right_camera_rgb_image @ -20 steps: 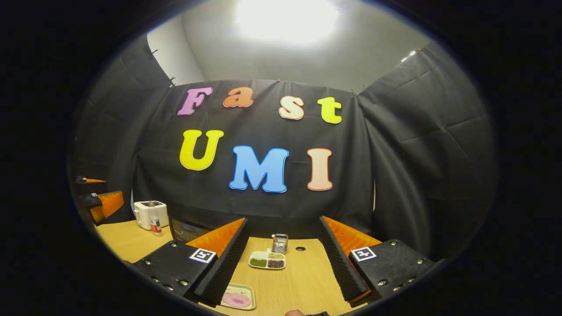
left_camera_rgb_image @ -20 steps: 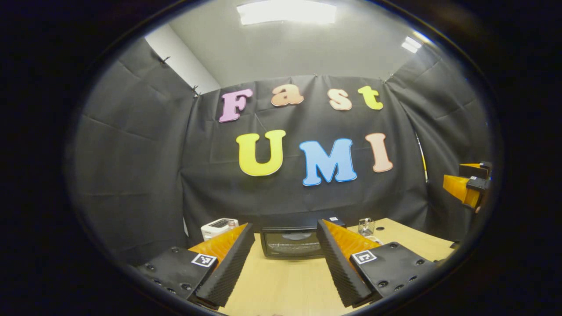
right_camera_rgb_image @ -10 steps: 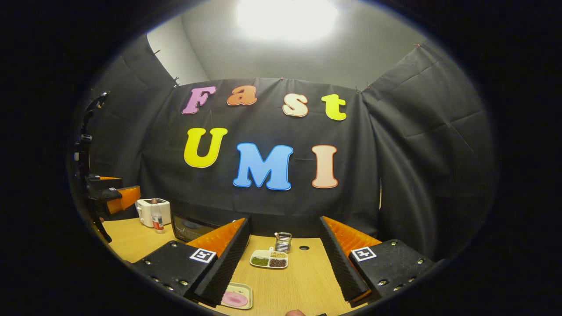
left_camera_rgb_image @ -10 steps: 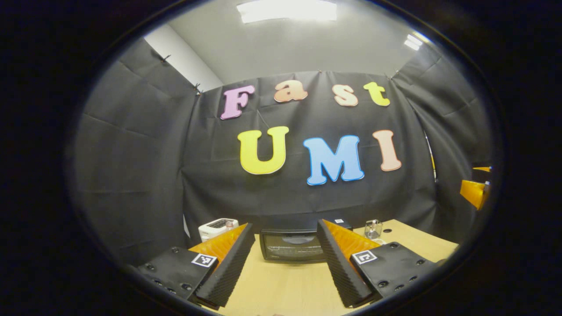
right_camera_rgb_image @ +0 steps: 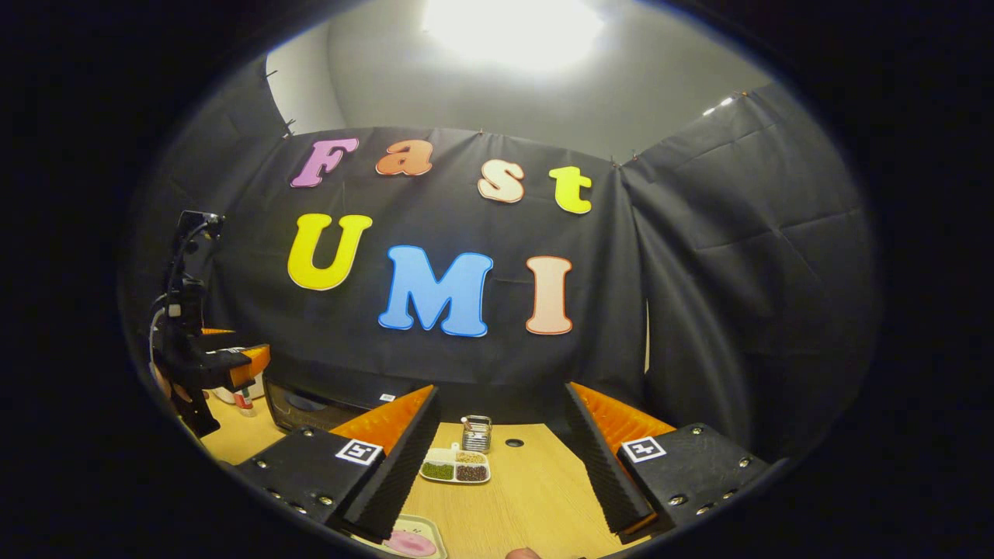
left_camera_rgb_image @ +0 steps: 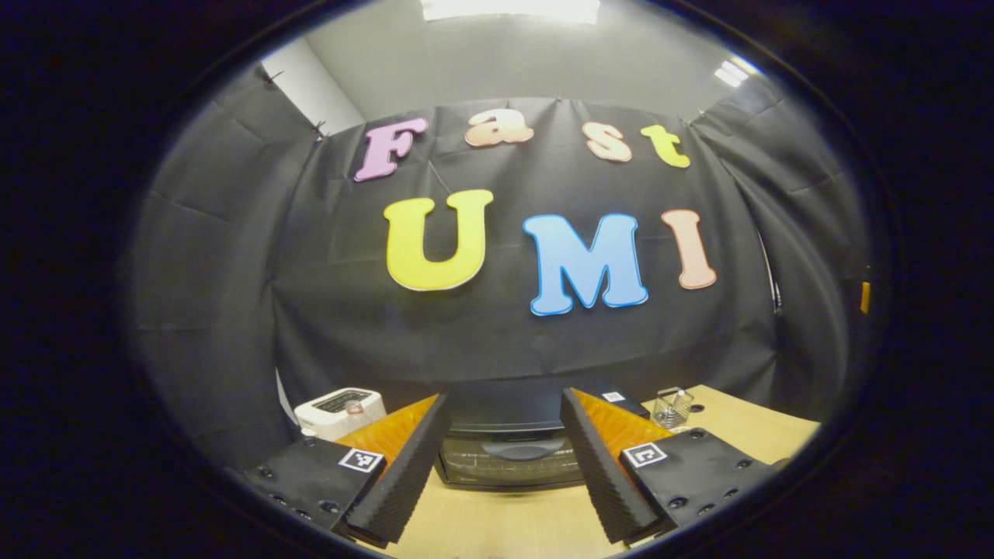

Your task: Open the electric oven with the left hand, put the food in, and close the electric oven.

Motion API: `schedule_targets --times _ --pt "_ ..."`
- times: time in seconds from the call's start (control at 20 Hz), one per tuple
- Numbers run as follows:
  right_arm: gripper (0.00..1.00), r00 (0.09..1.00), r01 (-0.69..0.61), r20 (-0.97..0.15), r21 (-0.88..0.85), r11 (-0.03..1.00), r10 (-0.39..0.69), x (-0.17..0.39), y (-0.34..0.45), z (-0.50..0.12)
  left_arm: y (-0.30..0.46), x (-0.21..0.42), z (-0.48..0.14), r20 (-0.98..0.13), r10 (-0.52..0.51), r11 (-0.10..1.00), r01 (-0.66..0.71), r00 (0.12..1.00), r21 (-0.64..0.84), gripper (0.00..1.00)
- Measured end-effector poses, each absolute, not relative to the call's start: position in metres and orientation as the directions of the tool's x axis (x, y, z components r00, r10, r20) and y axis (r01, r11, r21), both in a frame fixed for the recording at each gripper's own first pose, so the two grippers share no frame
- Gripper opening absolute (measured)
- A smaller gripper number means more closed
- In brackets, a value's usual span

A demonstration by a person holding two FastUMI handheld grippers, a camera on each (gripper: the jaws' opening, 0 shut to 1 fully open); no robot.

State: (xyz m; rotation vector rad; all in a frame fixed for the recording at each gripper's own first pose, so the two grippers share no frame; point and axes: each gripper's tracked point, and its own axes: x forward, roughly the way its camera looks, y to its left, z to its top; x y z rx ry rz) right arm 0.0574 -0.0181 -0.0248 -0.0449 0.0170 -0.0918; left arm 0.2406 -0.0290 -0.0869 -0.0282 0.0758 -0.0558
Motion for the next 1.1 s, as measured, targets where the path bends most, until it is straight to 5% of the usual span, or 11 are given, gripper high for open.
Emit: schedule_targets --times 0.1,0.6,1.1 --pt "0.96 0.991 0.127 -0.039 -0.053 0.990 -0.129 0.057 -0.018 -0.031 -0.035 0.268 -0.108 -0.101 -0.090 0.996 0.086 0.991 -0.038 0.92" --pt "0.96 0.962 0.246 -0.079 -0.155 0.957 -0.260 0.058 -0.021 -0.037 -0.054 0.358 -0.211 -0.237 -0.151 0.988 0.143 0.960 -0.051 1.00" --pt "0.96 0.967 0.215 -0.097 -0.178 0.960 -0.234 0.059 -0.020 -0.041 -0.059 0.343 -0.231 -0.246 -0.131 0.991 0.122 0.960 -0.051 0.96"
